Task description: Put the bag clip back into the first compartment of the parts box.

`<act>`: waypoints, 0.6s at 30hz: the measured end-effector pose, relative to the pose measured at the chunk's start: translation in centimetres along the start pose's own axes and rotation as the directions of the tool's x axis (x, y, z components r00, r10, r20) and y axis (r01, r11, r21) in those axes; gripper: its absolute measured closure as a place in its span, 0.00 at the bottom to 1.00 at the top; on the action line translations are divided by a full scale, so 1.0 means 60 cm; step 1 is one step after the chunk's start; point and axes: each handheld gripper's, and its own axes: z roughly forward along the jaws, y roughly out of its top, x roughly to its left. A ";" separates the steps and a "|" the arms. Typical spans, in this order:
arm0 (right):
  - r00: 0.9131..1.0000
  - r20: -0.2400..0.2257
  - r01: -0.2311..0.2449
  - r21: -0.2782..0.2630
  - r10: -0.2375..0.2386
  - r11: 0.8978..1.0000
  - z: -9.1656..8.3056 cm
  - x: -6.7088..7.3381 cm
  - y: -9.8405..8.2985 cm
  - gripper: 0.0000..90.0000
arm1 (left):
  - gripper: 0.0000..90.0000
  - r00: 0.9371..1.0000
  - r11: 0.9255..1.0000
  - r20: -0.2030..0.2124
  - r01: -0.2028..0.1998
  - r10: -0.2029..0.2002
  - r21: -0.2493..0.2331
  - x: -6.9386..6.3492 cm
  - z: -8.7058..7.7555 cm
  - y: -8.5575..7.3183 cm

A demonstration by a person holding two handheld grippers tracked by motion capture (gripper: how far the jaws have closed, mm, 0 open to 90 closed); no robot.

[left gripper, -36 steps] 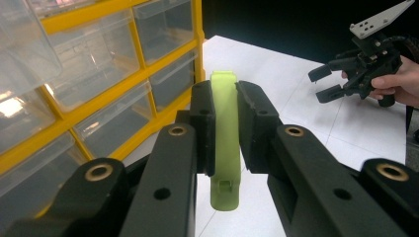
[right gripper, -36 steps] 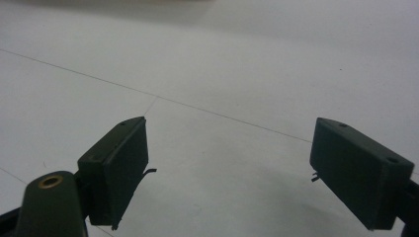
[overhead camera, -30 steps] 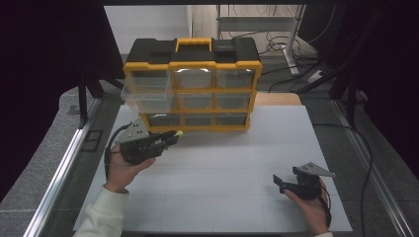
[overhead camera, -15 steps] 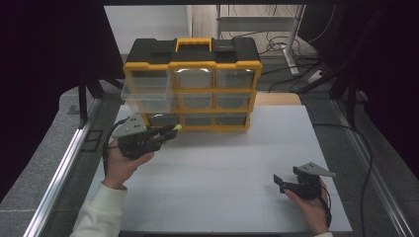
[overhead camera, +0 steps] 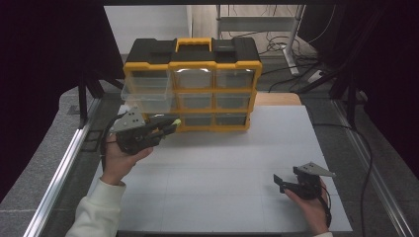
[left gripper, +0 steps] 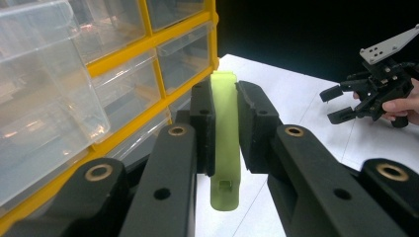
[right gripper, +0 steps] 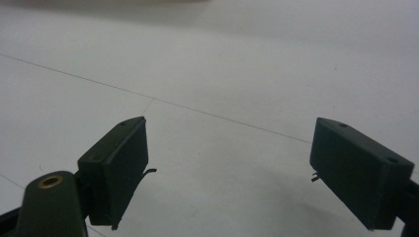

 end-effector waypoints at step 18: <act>1.000 -0.006 -0.002 0.004 0.002 1.000 0.001 0.000 0.000 0.17 | 0.86 1.000 1.000 -0.009 0.019 -0.019 -0.012 0.013 -0.007 0.013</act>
